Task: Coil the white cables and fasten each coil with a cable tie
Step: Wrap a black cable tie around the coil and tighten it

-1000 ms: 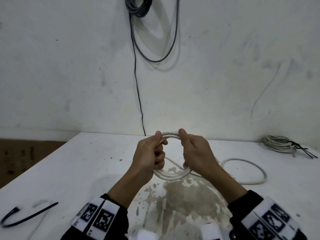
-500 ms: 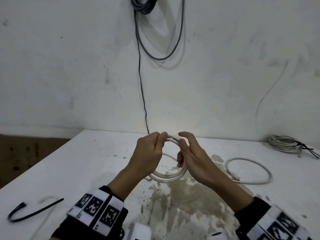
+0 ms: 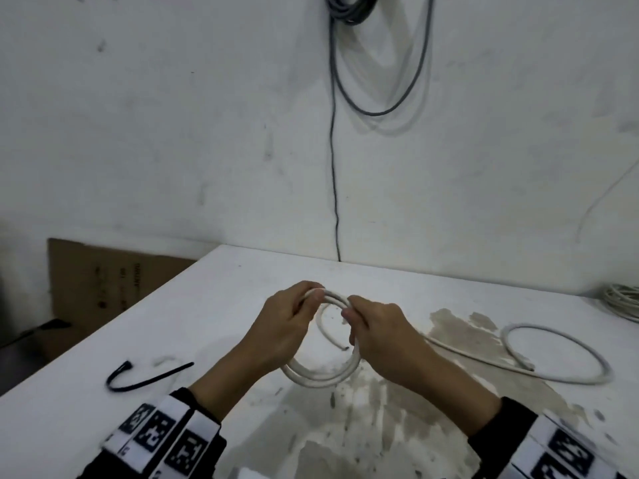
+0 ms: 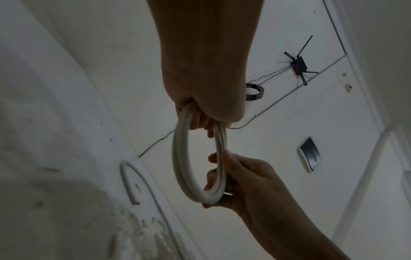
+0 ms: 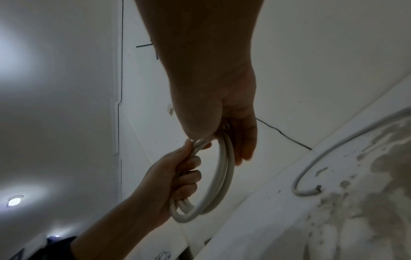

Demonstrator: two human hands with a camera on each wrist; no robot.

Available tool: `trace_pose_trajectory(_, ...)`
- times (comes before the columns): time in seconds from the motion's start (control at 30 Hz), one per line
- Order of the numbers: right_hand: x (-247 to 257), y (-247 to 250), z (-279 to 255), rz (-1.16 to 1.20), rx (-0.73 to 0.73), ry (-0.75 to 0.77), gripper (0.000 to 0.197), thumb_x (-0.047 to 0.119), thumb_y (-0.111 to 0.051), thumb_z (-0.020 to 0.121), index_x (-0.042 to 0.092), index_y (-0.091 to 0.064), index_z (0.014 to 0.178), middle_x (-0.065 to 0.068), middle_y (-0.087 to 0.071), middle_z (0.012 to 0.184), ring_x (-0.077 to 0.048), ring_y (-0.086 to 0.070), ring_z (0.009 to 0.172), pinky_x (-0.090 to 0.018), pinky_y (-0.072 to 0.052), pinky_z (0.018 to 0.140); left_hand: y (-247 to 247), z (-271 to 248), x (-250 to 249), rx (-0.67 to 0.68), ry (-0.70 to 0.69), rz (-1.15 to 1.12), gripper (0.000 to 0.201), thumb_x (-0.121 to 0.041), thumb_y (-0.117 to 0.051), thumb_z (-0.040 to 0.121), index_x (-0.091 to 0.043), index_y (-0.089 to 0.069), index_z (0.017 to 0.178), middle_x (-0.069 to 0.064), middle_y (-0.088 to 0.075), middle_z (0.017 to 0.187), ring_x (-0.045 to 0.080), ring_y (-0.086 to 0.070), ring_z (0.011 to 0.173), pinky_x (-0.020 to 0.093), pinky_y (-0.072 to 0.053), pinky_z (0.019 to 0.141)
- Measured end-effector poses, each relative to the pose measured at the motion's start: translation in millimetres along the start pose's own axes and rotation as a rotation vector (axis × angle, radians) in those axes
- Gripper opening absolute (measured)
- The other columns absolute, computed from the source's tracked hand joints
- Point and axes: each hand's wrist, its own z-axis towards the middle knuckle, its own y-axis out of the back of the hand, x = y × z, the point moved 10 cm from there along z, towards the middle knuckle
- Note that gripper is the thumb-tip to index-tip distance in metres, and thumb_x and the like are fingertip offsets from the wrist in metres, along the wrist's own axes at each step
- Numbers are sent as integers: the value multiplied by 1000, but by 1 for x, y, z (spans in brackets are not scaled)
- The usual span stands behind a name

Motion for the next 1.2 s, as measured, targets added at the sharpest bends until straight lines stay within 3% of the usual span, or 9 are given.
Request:
trace_pose_trajectory(0.2, 40, -70, -14, 123, 411, -3, 38, 31, -44, 97, 17, -55, 63, 0, -68, 64, -18, -66, 67, -33, -54, 72, 46, -48, 40, 110, 139, 44, 26, -18, -46, 97, -7, -69, 90, -10, -40, 39, 4, -33, 37, 14, -28, 40)
trace_pose_trajectory(0.33, 68, -107, 0, 253, 616, -73, 40, 33, -43, 96, 5, -71, 91, -11, -73, 92, -22, -69, 88, -34, -55, 76, 80, -87, 75, 183, 330, -87, 25, -16, -48, 97, -9, -70, 89, -3, -31, 45, 9, -24, 38, 17, -22, 37)
trace_pose_trajectory(0.4, 76, -119, 23, 313, 571, -99, 32, 25, -47, 95, 4, -69, 102, -11, -71, 100, -23, -67, 94, -34, -55, 75, 93, -102, 83, 221, 369, -105, 25, -17, -48, 96, -12, -70, 87, -1, -32, 46, 9, -25, 38, 17, -24, 37)
trace_pose_trajectory(0.5, 106, -151, 58, 208, 543, 67, 21, 16, -56, 89, 11, -70, 104, -9, -72, 99, -26, -68, 91, -35, -57, 72, 113, -123, 99, 263, 431, -73, 24, -21, -49, 96, -15, -70, 86, -2, -36, 44, 10, -29, 38, 18, -29, 37)
trace_pose_trajectory(0.6, 139, -189, 77, 53, 627, 239, 22, 12, -59, 87, 16, -71, 104, -2, -72, 102, -19, -67, 91, -15, -52, 67, 133, -139, 117, 252, 501, -62, 23, -21, -49, 95, -13, -70, 90, 2, -35, 46, 11, -28, 38, 19, -28, 37)
trace_pose_trajectory(0.67, 159, -209, 85, -44, 653, 336, 21, 12, -63, 85, 14, -71, 104, -1, -72, 103, -14, -65, 91, -15, -45, 73, 146, -146, 126, 231, 529, -47, 23, -20, -49, 95, -13, -70, 91, 5, -35, 47, 11, -28, 39, 19, -28, 37)
trace_pose_trajectory(0.87, 173, -262, 90, -213, 742, 411, 18, 15, -70, 79, 13, -74, 96, 1, -64, 79, -10, -55, 71, -18, -41, 61, 168, -152, 137, 206, 550, -86, 27, -24, -49, 94, -5, -65, 83, 5, -33, 50, 12, -25, 41, 20, -26, 38)
trace_pose_trajectory(1.07, 179, -230, 102, -114, 583, 435, 12, 9, -58, 85, 8, -69, 90, -1, -68, 85, -11, -55, 73, -21, -42, 69, 172, -137, 137, 159, 534, -137, 25, -22, -46, 95, -13, -68, 89, 1, -32, 50, 10, -24, 42, 20, -23, 38)
trace_pose_trajectory(1.2, 156, -173, 115, 206, 416, 244, 12, 4, -51, 88, 13, -55, 83, 2, -68, 79, -6, -57, 61, -26, -48, 64, 163, -113, 125, 121, 483, -235, 26, -21, -45, 95, -8, -67, 94, -1, -27, 51, 9, -21, 43, 18, -20, 37)
